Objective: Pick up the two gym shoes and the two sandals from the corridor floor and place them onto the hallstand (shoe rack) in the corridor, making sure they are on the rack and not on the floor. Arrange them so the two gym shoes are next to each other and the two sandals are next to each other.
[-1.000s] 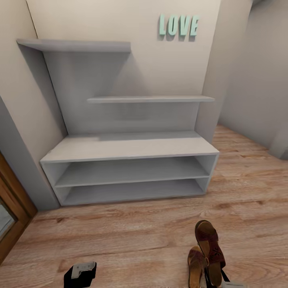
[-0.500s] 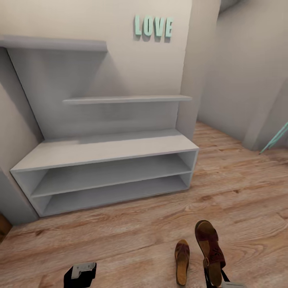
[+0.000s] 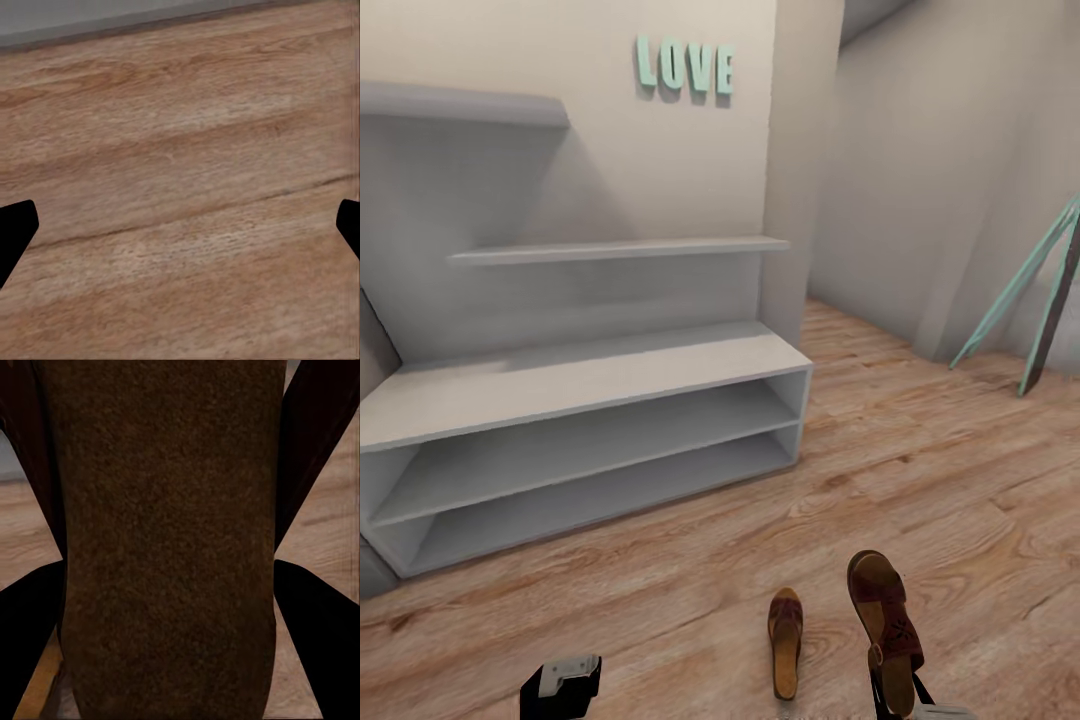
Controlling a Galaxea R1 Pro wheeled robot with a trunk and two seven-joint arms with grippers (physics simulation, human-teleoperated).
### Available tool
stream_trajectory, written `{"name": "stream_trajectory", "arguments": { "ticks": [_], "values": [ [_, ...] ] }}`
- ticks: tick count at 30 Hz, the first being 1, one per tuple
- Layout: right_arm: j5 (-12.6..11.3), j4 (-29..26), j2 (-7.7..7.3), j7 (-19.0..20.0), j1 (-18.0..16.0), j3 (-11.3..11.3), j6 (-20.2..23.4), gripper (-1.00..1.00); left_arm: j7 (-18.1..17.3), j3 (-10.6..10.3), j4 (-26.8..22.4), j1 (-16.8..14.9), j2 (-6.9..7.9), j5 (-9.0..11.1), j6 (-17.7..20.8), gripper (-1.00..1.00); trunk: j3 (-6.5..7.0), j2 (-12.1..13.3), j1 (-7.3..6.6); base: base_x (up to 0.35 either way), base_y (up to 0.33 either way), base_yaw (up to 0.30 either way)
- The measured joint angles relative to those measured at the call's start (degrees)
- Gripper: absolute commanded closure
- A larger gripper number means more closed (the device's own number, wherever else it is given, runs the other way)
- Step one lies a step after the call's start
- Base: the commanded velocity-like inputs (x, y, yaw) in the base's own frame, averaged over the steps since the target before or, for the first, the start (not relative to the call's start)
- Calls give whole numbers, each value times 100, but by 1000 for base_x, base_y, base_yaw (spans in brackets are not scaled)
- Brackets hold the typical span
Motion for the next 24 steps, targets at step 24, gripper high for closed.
{"name": "stream_trajectory", "arguments": {
  "ticks": [24],
  "values": [
    [-1,-7,9,-4,-2,-2,0,100,2,1,5,2,0,0,1,-100,0,0,0,0,0,-101]
  ]
}}
